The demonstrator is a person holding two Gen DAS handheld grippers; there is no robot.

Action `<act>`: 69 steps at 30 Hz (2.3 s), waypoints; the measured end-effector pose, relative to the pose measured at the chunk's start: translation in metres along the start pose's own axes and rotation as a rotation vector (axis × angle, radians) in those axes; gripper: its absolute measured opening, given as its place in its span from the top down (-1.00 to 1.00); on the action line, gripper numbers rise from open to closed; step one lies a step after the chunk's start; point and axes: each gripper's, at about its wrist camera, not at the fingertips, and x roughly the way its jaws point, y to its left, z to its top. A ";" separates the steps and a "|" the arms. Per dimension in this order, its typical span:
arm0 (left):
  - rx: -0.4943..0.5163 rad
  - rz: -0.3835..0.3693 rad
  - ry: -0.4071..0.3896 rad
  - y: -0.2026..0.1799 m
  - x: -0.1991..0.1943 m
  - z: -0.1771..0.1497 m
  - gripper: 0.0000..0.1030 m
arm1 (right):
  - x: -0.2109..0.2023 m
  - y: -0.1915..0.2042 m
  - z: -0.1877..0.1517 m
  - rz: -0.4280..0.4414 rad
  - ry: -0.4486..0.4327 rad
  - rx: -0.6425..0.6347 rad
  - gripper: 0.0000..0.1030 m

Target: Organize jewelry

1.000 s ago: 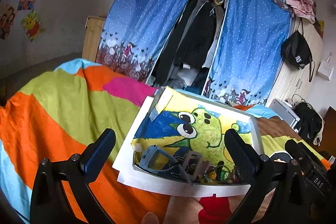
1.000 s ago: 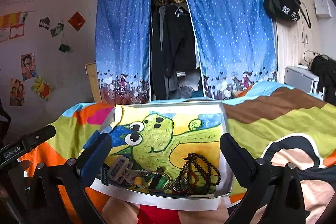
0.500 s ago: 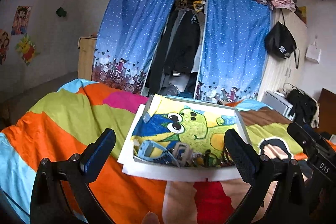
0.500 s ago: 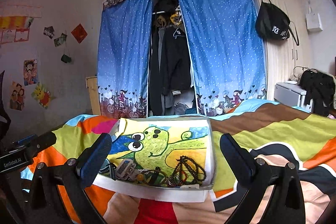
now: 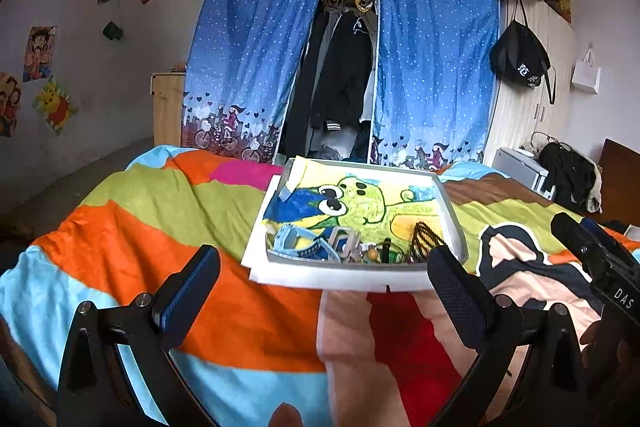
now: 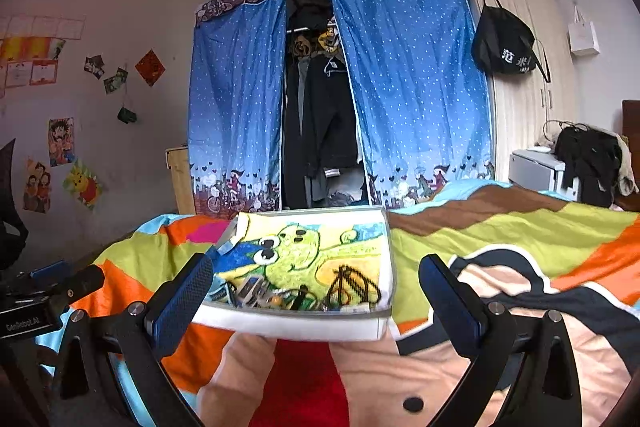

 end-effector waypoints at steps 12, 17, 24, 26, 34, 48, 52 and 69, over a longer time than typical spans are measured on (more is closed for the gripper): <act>0.044 0.044 0.001 -0.009 -0.048 -0.038 -0.97 | -0.050 0.008 -0.024 -0.033 0.039 -0.002 -1.00; 0.070 0.063 -0.015 -0.015 -0.063 -0.052 -0.97 | -0.063 0.010 -0.034 -0.040 0.043 0.001 -1.00; 0.044 0.075 -0.011 -0.014 -0.068 -0.059 -0.97 | -0.075 0.009 -0.045 -0.047 0.039 0.000 -1.00; 0.047 0.088 -0.002 -0.014 -0.067 -0.063 -0.97 | -0.076 0.009 -0.047 -0.048 0.041 0.000 -1.00; 0.044 0.104 0.030 -0.016 -0.063 -0.079 -0.97 | -0.076 0.004 -0.066 -0.058 0.074 0.002 -1.00; 0.020 0.122 0.045 -0.012 -0.060 -0.090 -0.97 | -0.075 -0.002 -0.081 -0.062 0.099 0.006 -1.00; 0.028 0.125 0.044 -0.014 -0.060 -0.093 -0.97 | -0.075 -0.004 -0.084 -0.065 0.104 0.005 -1.00; 0.069 0.149 0.040 -0.013 -0.060 -0.106 -0.97 | -0.090 0.002 -0.092 -0.078 0.043 -0.048 -1.00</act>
